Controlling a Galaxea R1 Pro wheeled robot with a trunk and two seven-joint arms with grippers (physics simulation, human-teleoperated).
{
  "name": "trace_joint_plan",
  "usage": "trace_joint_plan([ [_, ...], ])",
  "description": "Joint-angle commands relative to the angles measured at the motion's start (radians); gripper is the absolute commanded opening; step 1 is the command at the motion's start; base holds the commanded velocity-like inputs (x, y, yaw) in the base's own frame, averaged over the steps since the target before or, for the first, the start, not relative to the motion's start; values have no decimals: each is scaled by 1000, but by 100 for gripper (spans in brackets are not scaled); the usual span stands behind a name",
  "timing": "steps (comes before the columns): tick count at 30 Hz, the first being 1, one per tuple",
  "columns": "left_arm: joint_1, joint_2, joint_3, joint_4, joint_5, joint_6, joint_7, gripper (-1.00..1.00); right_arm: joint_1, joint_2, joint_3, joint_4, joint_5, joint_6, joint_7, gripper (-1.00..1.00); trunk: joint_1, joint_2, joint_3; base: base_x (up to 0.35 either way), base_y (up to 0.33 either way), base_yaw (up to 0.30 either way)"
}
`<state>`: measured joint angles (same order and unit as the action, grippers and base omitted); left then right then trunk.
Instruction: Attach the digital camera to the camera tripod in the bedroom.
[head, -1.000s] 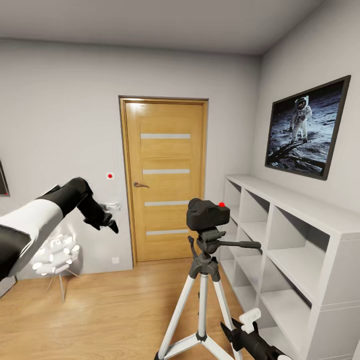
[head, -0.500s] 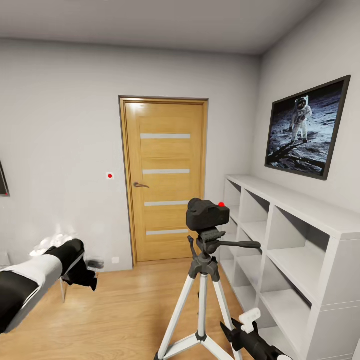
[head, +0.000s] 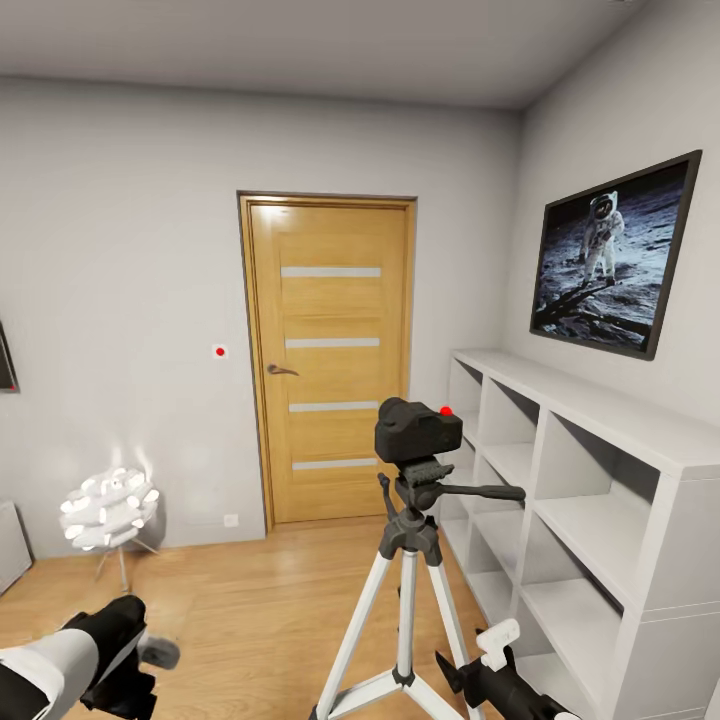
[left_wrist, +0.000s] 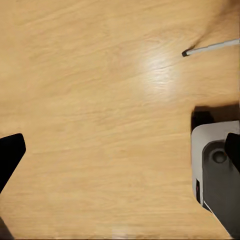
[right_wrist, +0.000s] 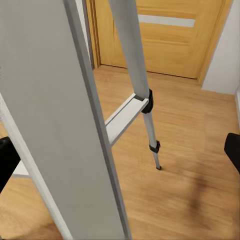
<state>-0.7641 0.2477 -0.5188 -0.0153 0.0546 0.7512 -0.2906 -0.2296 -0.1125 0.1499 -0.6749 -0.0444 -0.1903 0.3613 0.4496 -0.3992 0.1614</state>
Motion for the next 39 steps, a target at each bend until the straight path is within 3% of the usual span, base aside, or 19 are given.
trace_joint_plan([
  [1, 32, 0, -8, -2, 6, 1, -4, 100, 0, -1, 4, 1, -5, -3, 1, 100, 0, -1, 0, 0, 0, 0],
  [2, 105, 0, -9, -2, 5, -22, -3, 100, 0, -1, 4, 1, -5, -4, 1, 100, 0, -1, 0, 0, 0, 0],
  [8, 192, 1, -8, -2, 6, -133, -2, 100, 0, -1, 4, 1, -5, -4, 1, 100, 0, -1, 0, 0, 0, 0],
  [11, 256, 0, -7, -2, 6, -241, -1, 100, 0, -1, 4, 1, -5, -4, 2, 100, 0, -1, 0, 0, 0, 0],
  [27, 286, -2, -7, -2, 8, -284, -1, 100, 1, -11, 5, 19, -6, -10, 3, 100, 0, -1, 0, -4, 1, 0],
  [39, 304, -5, -7, -2, 8, -285, -1, 100, 2, -48, 4, 90, -6, -94, 7, 100, 0, -1, 0, -186, 138, 0],
])
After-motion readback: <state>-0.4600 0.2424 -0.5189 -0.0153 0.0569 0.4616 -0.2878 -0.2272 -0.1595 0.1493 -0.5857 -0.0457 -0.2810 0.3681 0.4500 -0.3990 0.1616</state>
